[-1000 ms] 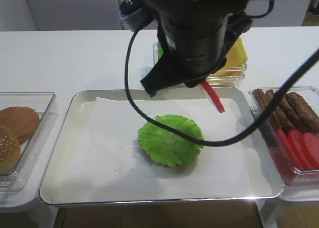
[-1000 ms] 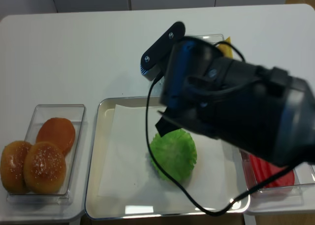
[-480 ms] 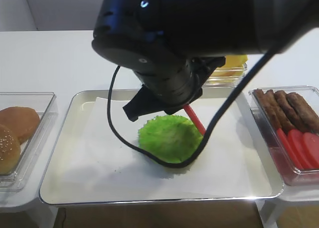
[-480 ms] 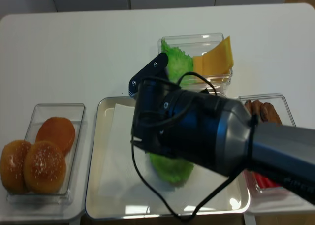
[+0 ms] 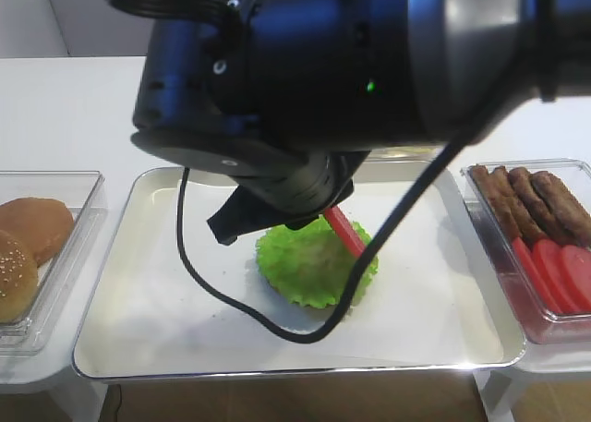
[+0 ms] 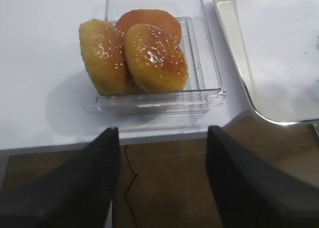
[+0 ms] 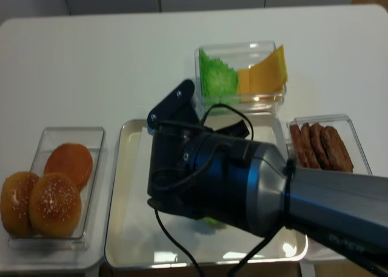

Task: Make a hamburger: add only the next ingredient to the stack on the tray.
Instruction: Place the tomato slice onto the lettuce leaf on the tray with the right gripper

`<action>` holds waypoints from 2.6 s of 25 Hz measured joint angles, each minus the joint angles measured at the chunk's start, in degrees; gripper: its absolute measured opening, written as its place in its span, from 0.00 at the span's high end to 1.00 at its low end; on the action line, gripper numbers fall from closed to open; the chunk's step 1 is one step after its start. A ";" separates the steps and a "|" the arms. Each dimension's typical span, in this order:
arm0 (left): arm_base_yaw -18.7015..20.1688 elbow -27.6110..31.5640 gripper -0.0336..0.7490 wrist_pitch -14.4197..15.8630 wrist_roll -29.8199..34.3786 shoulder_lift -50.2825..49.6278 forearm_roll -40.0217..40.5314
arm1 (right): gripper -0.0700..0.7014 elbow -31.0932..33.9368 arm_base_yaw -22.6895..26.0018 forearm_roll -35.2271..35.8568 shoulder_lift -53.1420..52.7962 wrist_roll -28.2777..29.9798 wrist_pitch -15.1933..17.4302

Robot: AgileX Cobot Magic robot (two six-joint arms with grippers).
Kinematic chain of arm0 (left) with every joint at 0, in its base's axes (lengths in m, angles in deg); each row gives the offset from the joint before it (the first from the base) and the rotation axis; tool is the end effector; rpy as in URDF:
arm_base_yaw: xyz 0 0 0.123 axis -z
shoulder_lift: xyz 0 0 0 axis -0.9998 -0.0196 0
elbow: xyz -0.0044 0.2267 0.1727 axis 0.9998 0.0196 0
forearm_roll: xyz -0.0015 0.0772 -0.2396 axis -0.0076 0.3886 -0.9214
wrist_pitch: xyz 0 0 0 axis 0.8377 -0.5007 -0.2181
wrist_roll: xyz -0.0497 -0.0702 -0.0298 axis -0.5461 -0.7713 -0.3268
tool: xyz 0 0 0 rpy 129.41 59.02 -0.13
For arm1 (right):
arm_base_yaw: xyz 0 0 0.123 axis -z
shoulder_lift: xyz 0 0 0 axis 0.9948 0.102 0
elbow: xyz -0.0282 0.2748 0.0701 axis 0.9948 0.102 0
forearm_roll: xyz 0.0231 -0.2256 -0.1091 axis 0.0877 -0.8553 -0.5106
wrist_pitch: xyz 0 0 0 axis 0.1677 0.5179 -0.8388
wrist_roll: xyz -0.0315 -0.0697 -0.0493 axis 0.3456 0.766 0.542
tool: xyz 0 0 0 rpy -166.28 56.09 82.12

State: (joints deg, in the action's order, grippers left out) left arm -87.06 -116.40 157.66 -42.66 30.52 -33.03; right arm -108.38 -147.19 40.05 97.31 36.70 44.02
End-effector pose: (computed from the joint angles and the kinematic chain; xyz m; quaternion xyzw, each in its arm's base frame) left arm -0.0120 0.0021 0.2644 -0.0212 0.8824 -0.0160 0.4698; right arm 0.2071 0.2931 0.2500 -0.2349 0.9245 -0.1657 0.2504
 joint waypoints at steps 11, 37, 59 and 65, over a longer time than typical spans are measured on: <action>0.00 0.00 0.43 -0.02 0.00 0.00 0.00 | 0.81 0.00 -0.22 -2.39 0.47 -0.48 -0.12; 0.00 0.00 0.43 -0.12 0.00 0.00 0.00 | 0.79 -0.12 -0.46 -2.04 2.85 0.28 -0.43; 0.00 0.00 0.43 -0.12 0.00 0.00 0.00 | 0.19 -0.12 -0.46 -0.72 2.88 -0.09 -0.43; 0.00 0.00 0.43 -0.12 0.00 0.00 0.00 | 0.08 -0.12 -0.46 0.03 2.88 0.05 -0.43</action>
State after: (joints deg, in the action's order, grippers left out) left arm -87.06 -116.40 157.54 -42.66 30.52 -33.03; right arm -108.50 -147.65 40.08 100.19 36.76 43.59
